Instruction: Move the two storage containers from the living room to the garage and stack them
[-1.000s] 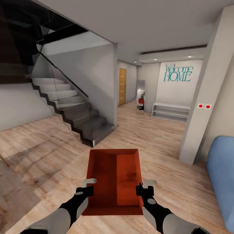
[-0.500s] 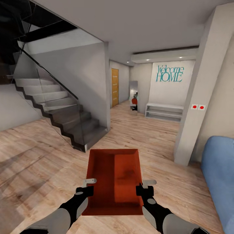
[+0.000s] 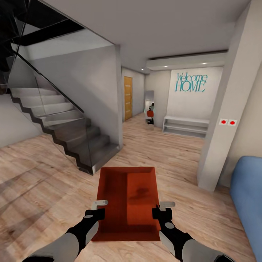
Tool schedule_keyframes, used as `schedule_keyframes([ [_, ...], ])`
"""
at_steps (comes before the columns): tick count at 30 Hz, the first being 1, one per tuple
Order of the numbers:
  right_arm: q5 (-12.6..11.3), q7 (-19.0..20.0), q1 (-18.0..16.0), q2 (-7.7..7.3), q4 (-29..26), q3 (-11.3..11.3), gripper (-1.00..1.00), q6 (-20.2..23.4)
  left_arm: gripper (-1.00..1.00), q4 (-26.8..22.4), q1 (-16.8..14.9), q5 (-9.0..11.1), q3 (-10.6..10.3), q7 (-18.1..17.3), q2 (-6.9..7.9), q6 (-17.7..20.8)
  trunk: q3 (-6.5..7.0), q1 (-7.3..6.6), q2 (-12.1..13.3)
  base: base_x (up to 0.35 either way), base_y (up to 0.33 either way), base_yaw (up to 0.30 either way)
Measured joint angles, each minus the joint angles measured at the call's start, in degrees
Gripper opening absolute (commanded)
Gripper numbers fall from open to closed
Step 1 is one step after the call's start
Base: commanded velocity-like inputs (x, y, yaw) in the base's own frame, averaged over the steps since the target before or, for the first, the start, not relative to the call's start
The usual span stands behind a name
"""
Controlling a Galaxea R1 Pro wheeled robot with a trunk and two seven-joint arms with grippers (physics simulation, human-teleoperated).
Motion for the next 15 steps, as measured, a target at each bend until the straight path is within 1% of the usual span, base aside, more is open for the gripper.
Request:
schedule_keyframes([
  [15, 0.8, 0.0, 0.0, 0.03, -0.1, -0.7, -1.0, 0.3, -1.0, 0.1, 0.0, 0.1, 0.0, 0.0, 0.0, 0.0, 0.0, 0.0, 0.0, 0.321, 0.0, 0.0],
])
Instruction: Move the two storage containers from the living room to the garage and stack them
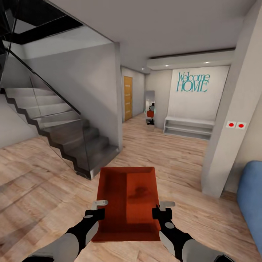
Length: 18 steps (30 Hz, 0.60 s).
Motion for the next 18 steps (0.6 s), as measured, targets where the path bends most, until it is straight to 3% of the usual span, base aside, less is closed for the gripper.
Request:
schedule_keyframes([
  [14, -0.9, 0.0, 0.0, -0.11, 0.0, 0.9, -1.0, -0.1, -1.0, -0.1, 0.0, -0.2, 0.1, 0.0, -0.05, 0.0, 0.0, 0.0, 0.0, 0.321, 0.0, -0.002],
  [18, -0.8, -0.1, 0.0, -0.06, -0.1, 0.7, -1.0, -0.2, -1.0, -0.1, 0.0, -0.1, 0.0, 0.0, 0.0, 0.0, 0.0, 0.0, 0.0, 0.321, 0.0, -0.153],
])
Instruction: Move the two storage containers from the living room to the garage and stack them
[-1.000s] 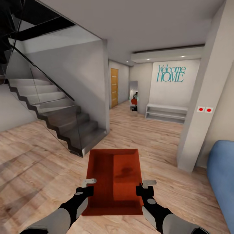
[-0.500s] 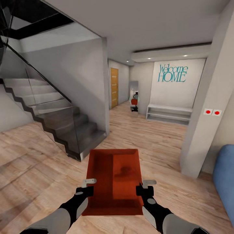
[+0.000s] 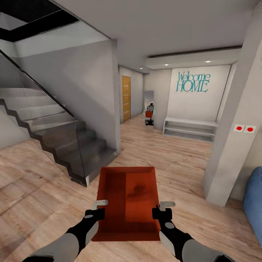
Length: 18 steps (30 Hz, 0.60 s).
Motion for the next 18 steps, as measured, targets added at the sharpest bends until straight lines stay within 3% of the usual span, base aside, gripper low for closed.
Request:
schedule_keyframes([
  [12, -0.2, 0.0, 0.0, -0.03, 0.0, 0.2, -1.0, 0.0, -1.0, 0.0, 0.0, 0.0, 0.0, 0.0, -0.02, 0.0, 0.0, 0.0, 0.0, 0.321, 0.0, -0.265],
  [18, -0.2, 0.0, 0.0, -0.03, 0.0, 0.2, -1.0, 0.1, -1.0, 0.0, 0.0, -0.1, 0.1, 0.0, -0.02, 0.0, 0.0, 0.0, 0.0, 0.321, 0.0, -0.047],
])
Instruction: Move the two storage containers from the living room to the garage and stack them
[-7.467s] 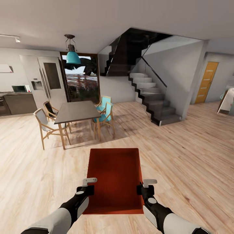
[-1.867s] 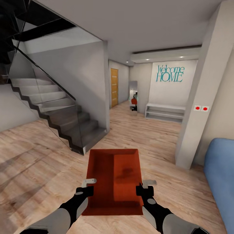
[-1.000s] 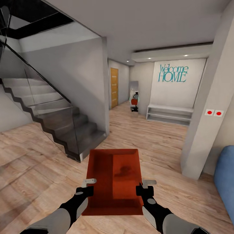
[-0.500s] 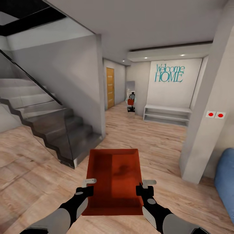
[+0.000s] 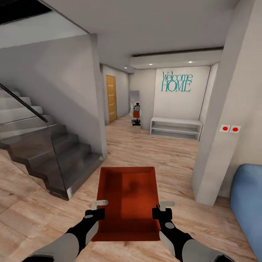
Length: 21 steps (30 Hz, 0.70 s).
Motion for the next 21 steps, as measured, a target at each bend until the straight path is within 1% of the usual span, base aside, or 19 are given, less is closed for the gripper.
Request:
schedule_keyframes([
  [14, 0.2, 0.1, 0.0, 0.06, 0.1, -0.3, -1.0, -0.1, -1.0, 0.0, 0.0, 0.0, 0.0, 0.0, 0.01, 0.0, 0.0, 0.0, 0.0, 0.321, 0.0, -0.001],
  [21, 0.0, 0.0, 0.0, 0.04, 0.1, 0.0, -1.0, -0.1, -1.0, 0.0, 0.0, 0.0, 0.0, 0.0, 0.02, 0.0, 0.0, 0.0, 0.0, 0.321, 0.0, 0.0],
])
